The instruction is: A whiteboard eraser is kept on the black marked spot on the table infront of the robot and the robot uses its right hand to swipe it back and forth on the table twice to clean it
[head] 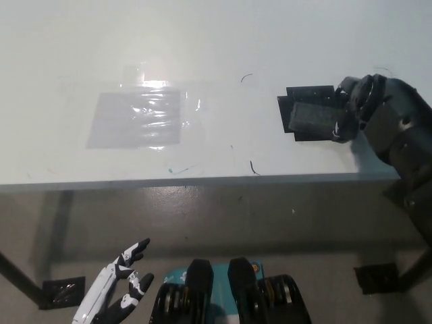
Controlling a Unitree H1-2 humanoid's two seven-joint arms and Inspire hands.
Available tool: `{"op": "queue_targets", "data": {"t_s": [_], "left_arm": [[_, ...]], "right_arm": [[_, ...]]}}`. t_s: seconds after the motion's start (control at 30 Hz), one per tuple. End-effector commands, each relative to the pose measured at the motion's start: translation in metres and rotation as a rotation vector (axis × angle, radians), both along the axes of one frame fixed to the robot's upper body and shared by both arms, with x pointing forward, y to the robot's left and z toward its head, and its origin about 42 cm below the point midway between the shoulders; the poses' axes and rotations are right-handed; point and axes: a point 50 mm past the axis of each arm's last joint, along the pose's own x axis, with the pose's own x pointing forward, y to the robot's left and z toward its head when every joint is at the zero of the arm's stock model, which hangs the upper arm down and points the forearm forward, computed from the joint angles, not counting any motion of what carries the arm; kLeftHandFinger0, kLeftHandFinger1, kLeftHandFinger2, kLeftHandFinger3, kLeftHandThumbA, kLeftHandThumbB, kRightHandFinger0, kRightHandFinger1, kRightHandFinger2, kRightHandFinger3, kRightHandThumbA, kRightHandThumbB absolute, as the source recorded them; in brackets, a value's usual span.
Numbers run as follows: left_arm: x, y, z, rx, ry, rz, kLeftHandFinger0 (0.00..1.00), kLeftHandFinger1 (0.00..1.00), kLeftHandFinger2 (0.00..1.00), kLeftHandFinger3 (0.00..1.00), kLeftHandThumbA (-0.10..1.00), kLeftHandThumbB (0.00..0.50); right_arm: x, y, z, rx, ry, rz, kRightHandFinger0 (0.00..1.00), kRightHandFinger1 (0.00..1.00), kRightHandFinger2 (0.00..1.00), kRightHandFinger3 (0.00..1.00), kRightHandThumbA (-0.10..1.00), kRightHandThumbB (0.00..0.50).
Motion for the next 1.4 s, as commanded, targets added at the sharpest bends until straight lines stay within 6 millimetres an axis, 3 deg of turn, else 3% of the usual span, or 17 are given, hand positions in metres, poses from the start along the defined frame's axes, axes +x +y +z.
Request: {"op": "queue_targets", "data": {"t_s": [0.0, 0.03, 0.1, 0.13, 0.17, 0.37, 0.47, 0.63, 0.77, 0.87, 0.93, 0.97, 1.0, 1.1, 1.2, 1.33, 1.37], "left_arm": [[0.005, 0.004, 0.017, 0.020, -0.062, -0.041, 1.00, 1.00, 1.00, 1.00, 0.70, 0.313], [0.006, 0.003, 0.018, 0.018, -0.060, -0.044, 1.00, 1.00, 1.00, 1.00, 0.70, 0.312], [0.007, 0.003, 0.019, 0.018, -0.061, -0.051, 1.00, 1.00, 1.00, 1.00, 0.69, 0.311], [0.008, 0.003, 0.020, 0.018, -0.061, -0.054, 0.99, 1.00, 1.00, 1.00, 0.68, 0.313], [0.009, 0.003, 0.021, 0.017, -0.063, -0.056, 0.99, 1.00, 1.00, 1.00, 0.68, 0.313], [0.011, 0.002, 0.024, 0.020, -0.062, -0.061, 0.96, 1.00, 1.00, 1.00, 0.69, 0.333], [0.012, 0.002, 0.025, 0.019, -0.064, -0.060, 0.94, 1.00, 1.00, 1.00, 0.69, 0.336], [0.015, 0.003, 0.026, 0.026, -0.068, -0.058, 0.94, 1.00, 1.00, 1.00, 0.70, 0.334], [0.018, 0.005, 0.028, 0.030, -0.074, -0.058, 0.94, 1.00, 1.00, 1.00, 0.70, 0.331], [0.018, 0.004, 0.027, 0.028, -0.075, -0.060, 0.93, 1.00, 1.00, 1.00, 0.69, 0.327], [0.018, 0.004, 0.028, 0.025, -0.074, -0.061, 0.94, 1.00, 1.00, 1.00, 0.69, 0.327], [0.018, 0.004, 0.028, 0.023, -0.073, -0.060, 0.94, 1.00, 1.00, 1.00, 0.69, 0.328], [0.018, 0.004, 0.028, 0.025, -0.073, -0.058, 0.94, 1.00, 1.00, 1.00, 0.69, 0.328], [0.017, 0.004, 0.028, 0.027, -0.076, -0.058, 0.94, 1.00, 1.00, 1.00, 0.69, 0.326], [0.018, 0.004, 0.028, 0.026, -0.076, -0.060, 0.94, 1.00, 1.00, 1.00, 0.68, 0.325], [0.019, 0.004, 0.030, 0.030, -0.077, -0.058, 0.93, 1.00, 1.00, 1.00, 0.68, 0.327], [0.020, 0.004, 0.031, 0.029, -0.077, -0.059, 0.93, 1.00, 1.00, 1.00, 0.68, 0.327]], "right_arm": [[0.014, 0.010, 0.054, -0.045, -0.402, 0.043, 0.12, 0.19, 0.29, 0.66, 0.98, 0.388], [0.015, 0.010, 0.056, -0.038, -0.409, 0.040, 0.10, 0.17, 0.27, 0.69, 0.98, 0.408], [0.015, 0.010, 0.057, -0.014, -0.427, 0.030, 0.00, 0.04, 0.16, 0.59, 0.96, 0.433], [0.015, 0.009, 0.057, -0.007, -0.445, 0.030, 0.00, 0.00, 0.09, 0.43, 0.94, 0.435], [0.015, 0.008, 0.057, -0.004, -0.456, 0.031, 0.00, 0.00, 0.08, 0.39, 0.94, 0.436], [0.014, 0.006, 0.052, 0.021, -0.496, 0.046, 0.00, 0.05, 0.12, 0.20, 0.89, 0.453], [0.014, 0.005, 0.052, 0.025, -0.503, 0.047, 0.00, 0.09, 0.21, 0.14, 0.88, 0.445], [0.014, 0.003, 0.055, 0.029, -0.515, 0.046, 0.01, 0.19, 0.37, 0.21, 0.87, 0.434], [0.014, 0.004, 0.055, 0.016, -0.504, 0.057, 0.00, 0.18, 0.36, 0.21, 0.88, 0.409], [0.011, 0.007, 0.037, 0.021, -0.458, 0.067, 0.00, 0.18, 0.34, 0.22, 0.89, 0.403], [0.006, 0.012, 0.020, 0.028, -0.429, 0.072, 0.03, 0.22, 0.39, 0.38, 0.87, 0.388], [0.005, 0.014, 0.016, 0.029, -0.422, 0.076, 0.03, 0.21, 0.36, 0.40, 0.86, 0.387], [0.003, 0.016, 0.008, 0.030, -0.411, 0.080, 0.01, 0.18, 0.30, 0.53, 0.86, 0.398], [-0.003, 0.023, -0.014, 0.035, -0.336, 0.090, 0.28, 0.41, 0.42, 0.55, 0.87, 0.375], [-0.007, 0.026, -0.024, 0.037, -0.285, 0.091, 0.01, 0.05, 0.14, 0.35, 0.87, 0.355], [-0.008, 0.027, -0.029, 0.037, -0.250, 0.101, 0.09, 0.15, 0.25, 0.40, 0.90, 0.364], [-0.009, 0.027, -0.030, 0.039, -0.238, 0.101, 0.00, 0.07, 0.21, 0.40, 0.90, 0.379]]}}
